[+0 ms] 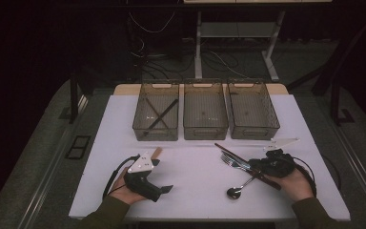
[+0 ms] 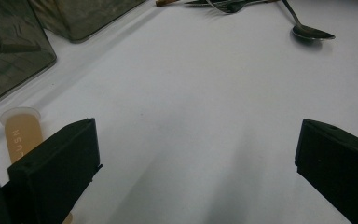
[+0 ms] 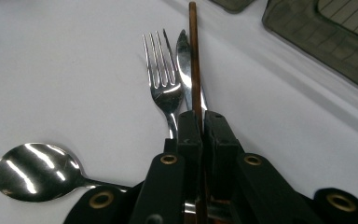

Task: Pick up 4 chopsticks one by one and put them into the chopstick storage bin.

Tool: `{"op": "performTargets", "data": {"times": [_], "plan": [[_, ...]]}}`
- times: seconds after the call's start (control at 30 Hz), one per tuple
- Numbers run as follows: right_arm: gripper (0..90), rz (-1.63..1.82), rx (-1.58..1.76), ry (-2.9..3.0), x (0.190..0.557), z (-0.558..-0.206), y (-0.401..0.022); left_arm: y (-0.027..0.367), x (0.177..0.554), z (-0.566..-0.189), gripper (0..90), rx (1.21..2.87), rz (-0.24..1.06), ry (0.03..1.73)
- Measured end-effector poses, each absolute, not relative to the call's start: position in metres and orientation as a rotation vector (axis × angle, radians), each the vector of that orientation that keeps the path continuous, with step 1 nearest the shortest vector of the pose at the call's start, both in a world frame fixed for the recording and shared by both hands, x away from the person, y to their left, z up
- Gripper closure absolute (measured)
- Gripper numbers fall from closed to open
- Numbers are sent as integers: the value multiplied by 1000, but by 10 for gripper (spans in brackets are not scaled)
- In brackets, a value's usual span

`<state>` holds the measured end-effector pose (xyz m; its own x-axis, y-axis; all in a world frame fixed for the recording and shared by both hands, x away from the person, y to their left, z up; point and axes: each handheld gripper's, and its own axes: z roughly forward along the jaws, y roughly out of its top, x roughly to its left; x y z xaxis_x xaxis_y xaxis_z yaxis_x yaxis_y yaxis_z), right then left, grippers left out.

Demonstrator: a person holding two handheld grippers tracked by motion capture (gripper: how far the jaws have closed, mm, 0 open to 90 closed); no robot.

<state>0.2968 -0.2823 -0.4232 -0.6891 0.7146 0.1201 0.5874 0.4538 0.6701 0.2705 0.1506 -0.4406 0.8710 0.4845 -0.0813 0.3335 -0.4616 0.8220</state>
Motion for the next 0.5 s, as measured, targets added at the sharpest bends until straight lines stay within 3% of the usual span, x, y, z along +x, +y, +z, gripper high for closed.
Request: {"op": "performTargets", "data": {"times": [0.5], "plan": [[857,1153,1133,2485,294,-405,-291,150,271,-441,0,2093,200,593]]}}
